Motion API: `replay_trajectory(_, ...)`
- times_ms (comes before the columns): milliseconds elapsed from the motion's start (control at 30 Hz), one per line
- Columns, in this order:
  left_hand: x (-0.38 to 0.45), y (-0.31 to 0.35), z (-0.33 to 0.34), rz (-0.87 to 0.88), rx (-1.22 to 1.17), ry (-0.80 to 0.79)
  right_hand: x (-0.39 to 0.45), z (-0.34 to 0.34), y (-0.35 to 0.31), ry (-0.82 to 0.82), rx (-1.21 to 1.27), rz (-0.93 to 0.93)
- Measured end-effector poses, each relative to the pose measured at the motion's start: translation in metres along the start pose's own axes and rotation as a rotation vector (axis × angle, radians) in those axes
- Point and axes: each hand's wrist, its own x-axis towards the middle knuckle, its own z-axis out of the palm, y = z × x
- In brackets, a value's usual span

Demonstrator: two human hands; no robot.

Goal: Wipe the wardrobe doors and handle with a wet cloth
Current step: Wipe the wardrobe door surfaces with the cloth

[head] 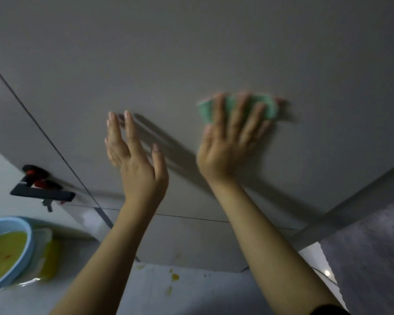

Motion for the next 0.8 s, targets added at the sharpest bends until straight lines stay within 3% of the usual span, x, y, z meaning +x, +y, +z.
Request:
replay_trajectory(67,0.005,-0.010,-0.004,-0.020,0.006,-0.014,-0.018,0.013,-0.011,-0.085,-0.051,-0.272)
replay_trajectory(133,0.010,-0.021,-0.010,-0.008,0.014,-0.037,-0.027,0.016,0.000,-0.117,-0.029,-0.364)
replay_trajectory(233,0.010,-0.039,-0.023,-0.030,-0.009,-0.051,-0.024,0.011,-0.001,-0.104,-0.032,-0.289)
replay_trajectory(333,0.015,-0.064,-0.041,-0.092,-0.032,-0.045,-0.013,0.025,-0.060,-0.049,0.014,-0.067)
replay_trajectory(433,0.028,-0.093,-0.063,-0.136,-0.029,-0.021,-0.020,0.061,-0.136,-0.100,0.002,-0.325)
replay_trajectory(533,0.041,-0.120,-0.082,-0.188,-0.047,-0.001,-0.035,0.077,-0.148,-0.139,-0.058,-0.553)
replay_trajectory(667,0.041,-0.156,-0.104,-0.241,-0.064,-0.015,-0.039,0.059,-0.125,-0.203,-0.077,-0.569)
replay_trajectory(800,0.037,-0.189,-0.124,-0.288,-0.071,-0.043,-0.030,0.082,-0.195,-0.148,-0.067,-0.477)
